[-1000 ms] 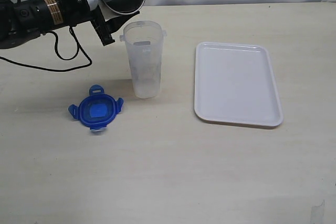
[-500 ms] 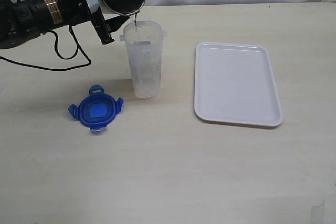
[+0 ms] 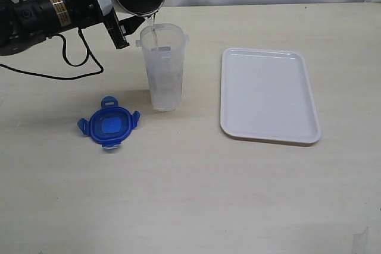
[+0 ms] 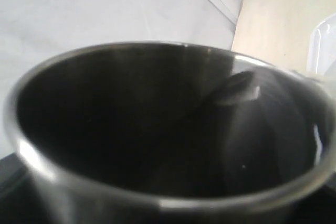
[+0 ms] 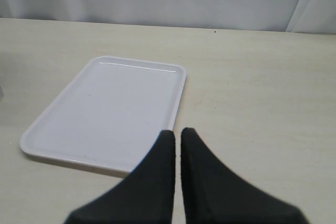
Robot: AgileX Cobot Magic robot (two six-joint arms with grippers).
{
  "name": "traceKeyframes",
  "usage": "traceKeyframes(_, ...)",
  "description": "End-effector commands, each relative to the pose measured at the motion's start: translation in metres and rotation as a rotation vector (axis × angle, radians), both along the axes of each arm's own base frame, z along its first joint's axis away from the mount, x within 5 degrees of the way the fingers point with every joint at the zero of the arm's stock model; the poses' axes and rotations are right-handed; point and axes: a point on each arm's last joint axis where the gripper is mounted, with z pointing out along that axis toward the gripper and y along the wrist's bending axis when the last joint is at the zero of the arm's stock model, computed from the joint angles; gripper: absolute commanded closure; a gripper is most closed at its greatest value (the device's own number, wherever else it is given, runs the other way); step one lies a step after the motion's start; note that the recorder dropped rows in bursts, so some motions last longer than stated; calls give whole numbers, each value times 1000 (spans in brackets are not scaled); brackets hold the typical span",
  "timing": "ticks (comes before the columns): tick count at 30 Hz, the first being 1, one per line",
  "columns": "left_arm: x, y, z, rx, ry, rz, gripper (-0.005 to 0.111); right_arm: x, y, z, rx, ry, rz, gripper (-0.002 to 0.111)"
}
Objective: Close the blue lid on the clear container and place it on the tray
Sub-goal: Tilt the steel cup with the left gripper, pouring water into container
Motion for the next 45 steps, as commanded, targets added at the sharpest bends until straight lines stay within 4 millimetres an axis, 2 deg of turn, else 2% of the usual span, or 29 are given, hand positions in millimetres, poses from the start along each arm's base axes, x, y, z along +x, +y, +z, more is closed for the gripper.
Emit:
traceKeyframes(1,0,-1,16,-63,-77,-13,107,0,0,0,-3,-4,-5,104)
traceKeyframes(45,0,-2,13,24,-153,-13,107,0,0,0,-3,-4,-5,104)
